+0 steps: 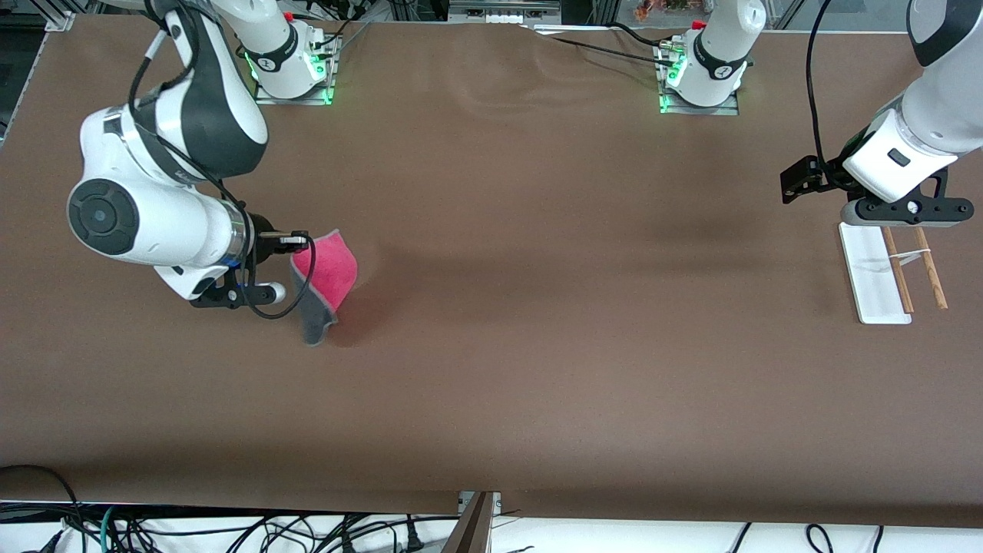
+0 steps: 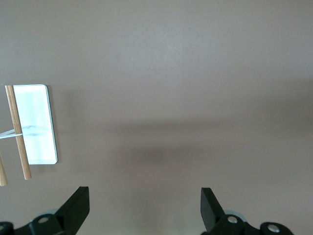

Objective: Pass towel and hang on rack
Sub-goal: 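Lift the towel with the right gripper toward the table's middle, then hold the towel up with the right gripper while the left gripper approaches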

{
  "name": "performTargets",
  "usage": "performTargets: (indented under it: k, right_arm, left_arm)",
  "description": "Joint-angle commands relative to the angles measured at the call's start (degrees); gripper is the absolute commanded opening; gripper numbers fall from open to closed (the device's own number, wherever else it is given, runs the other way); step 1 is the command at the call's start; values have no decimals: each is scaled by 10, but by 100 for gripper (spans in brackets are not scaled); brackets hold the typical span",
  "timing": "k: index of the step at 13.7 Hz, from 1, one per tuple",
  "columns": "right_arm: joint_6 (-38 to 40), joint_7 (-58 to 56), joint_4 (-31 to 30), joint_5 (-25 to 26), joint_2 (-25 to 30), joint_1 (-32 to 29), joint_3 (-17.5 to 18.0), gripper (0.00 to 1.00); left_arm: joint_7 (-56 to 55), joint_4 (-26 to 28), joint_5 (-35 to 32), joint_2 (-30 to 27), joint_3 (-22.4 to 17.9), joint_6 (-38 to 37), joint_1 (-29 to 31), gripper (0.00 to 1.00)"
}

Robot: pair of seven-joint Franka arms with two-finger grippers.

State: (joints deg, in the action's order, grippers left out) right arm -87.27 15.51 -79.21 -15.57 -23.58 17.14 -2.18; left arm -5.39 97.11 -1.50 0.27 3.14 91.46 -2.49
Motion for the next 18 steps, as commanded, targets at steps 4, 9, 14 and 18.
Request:
performTargets:
  k: [4,9,14,18]
  right_arm:
    - [31,202,63,-204,-17,1,7,0]
    - [-6,349,78,-326,-21,32,8,0]
    - [-97,485,80,-389,-20,90,8,0]
    - [-161,544,81,-407,-20,123,9,0]
  left_arm:
    - [2,-15,18,13,2,-52,2,100]
    - [6,-17,85,30,3,-56,-4,100]
    - [71,-24,191,32,4,-52,-5,100]
    - [132,-27,301,39,6,-51,-9,100]
